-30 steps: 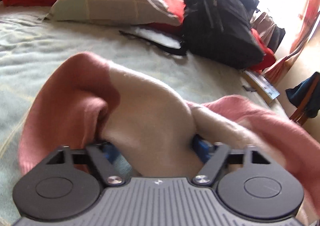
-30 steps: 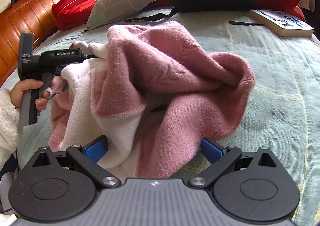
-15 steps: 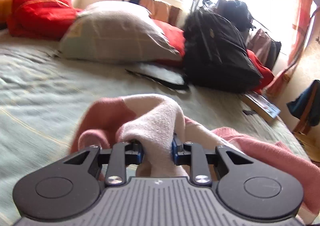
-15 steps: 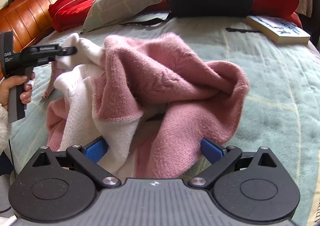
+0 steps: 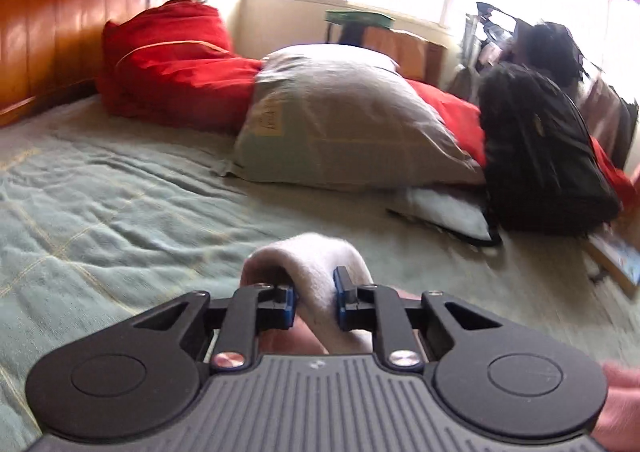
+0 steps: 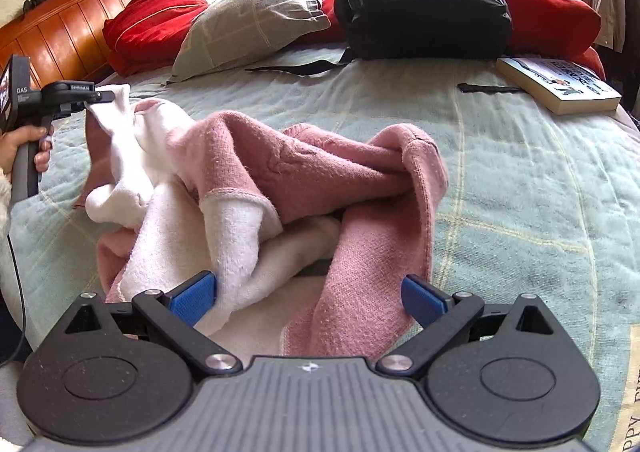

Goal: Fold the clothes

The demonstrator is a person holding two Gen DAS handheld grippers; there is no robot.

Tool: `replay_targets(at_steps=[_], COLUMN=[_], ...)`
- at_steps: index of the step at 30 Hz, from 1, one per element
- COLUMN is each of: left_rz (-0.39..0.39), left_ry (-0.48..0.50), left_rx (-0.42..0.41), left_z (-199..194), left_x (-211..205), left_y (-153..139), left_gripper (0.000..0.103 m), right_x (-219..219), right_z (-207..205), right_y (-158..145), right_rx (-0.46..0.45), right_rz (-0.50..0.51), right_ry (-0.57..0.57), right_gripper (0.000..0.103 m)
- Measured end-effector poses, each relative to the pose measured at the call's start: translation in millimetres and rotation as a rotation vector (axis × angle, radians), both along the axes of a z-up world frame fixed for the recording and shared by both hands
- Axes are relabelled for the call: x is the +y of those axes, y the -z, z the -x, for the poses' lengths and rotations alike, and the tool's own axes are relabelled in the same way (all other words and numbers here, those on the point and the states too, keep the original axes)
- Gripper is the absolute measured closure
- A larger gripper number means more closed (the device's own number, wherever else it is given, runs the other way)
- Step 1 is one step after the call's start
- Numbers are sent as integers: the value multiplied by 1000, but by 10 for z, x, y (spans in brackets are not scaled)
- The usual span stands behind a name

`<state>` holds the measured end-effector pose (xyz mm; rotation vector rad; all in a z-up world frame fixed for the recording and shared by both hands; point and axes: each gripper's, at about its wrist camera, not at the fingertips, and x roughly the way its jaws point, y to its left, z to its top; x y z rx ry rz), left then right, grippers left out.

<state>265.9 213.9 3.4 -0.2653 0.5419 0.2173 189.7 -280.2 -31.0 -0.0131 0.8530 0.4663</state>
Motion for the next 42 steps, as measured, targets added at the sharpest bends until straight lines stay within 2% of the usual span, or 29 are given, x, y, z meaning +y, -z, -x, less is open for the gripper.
replay_targets(at_steps=[4, 6, 7, 8, 10, 11, 16, 21, 26, 31, 34, 38, 42], left_rz=[19, 8, 8, 19, 65, 96, 272, 377, 343, 353, 319, 279, 276], left_ry=[85, 114, 120, 125, 137, 143, 229, 317, 383, 425, 437, 463, 504], left_rx=[74, 98, 107, 115, 123, 129, 142, 173, 236, 228, 210, 155, 94], left_z=[-10, 55, 97, 145, 250, 299, 539, 623, 625, 723, 795, 898, 883], left_x=[-27, -81, -94, -103, -94, -81, -144, -405, -775, -953, -1009, -1091, -1219], left_y=[138, 211, 233, 245, 249, 243, 228, 325, 449, 404, 283, 66, -102], left_gripper=[79, 70, 60, 56, 53, 48, 35, 32, 31, 31, 30, 24, 22], right_x=[22, 39, 48, 59, 77, 84, 91, 68, 45, -43, -51, -69, -75], right_z=[-27, -43, -53, -52, -52, -52, -40, -8, 25, -31, -83, -170, -319], right_y=[15, 26, 31, 33, 35, 36, 27, 7, -12, -18, -107, -297, -329], right_rx=[8, 12, 15, 13, 12, 11, 7, -2, -12, -23, -63, -135, -143], right_rz=[1, 3, 2, 4, 6, 5, 1, -7, -14, -34, -20, -16, -28], right_ry=[2, 2, 1, -1, -6, -9, -14, -7, -1, 24, 16, 1, -10], right_gripper=[2, 2, 2, 2, 2, 2, 2, 2, 2, 2, 3, 3, 4])
